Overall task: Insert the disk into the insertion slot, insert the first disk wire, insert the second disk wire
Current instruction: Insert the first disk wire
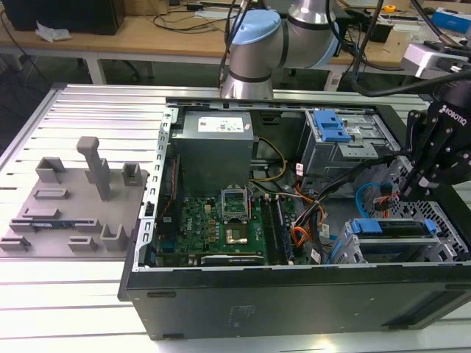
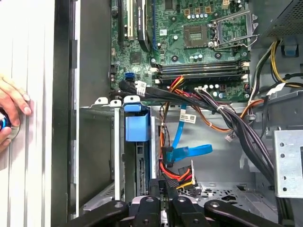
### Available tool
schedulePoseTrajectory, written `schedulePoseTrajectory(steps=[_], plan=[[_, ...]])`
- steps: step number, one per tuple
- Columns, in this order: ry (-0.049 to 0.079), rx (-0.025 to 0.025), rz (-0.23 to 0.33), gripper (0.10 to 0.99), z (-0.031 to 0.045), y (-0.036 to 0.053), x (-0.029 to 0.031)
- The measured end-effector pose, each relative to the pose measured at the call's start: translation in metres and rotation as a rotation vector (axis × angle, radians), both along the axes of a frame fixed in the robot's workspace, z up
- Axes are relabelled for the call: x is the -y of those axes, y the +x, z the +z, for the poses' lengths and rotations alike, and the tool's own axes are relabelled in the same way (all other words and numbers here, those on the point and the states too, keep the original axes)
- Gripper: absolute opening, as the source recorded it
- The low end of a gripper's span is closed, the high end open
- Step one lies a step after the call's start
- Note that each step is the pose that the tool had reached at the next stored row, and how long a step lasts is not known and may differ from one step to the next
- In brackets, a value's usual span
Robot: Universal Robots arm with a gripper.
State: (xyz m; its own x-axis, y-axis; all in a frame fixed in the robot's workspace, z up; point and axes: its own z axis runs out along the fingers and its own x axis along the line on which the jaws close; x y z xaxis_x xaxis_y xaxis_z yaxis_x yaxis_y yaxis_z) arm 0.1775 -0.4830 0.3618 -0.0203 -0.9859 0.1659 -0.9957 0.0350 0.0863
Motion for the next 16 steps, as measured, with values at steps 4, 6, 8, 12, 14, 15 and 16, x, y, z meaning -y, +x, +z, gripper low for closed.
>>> schedulePoseTrajectory(steps=[4, 6, 8, 12, 14, 15, 16], plan=[[0.022, 0.0001, 0.001, 0.165, 0.0001, 0.0026, 0.0064], [0.037, 0.0000, 0.002, 0.165, 0.0000, 0.0028, 0.0125], [0.045, 0.0000, 0.002, 0.165, -0.0001, 0.0027, 0.0170], [0.046, 0.0000, 0.002, 0.165, -0.0001, 0.0027, 0.0177], [0.046, 0.0000, 0.001, 0.165, -0.0001, 0.0023, 0.0203], [0.047, 0.0001, 0.001, 0.165, -0.0001, 0.0018, 0.0206], [0.047, 0.0001, 0.000, 0.165, 0.0000, 0.0011, 0.0213]])
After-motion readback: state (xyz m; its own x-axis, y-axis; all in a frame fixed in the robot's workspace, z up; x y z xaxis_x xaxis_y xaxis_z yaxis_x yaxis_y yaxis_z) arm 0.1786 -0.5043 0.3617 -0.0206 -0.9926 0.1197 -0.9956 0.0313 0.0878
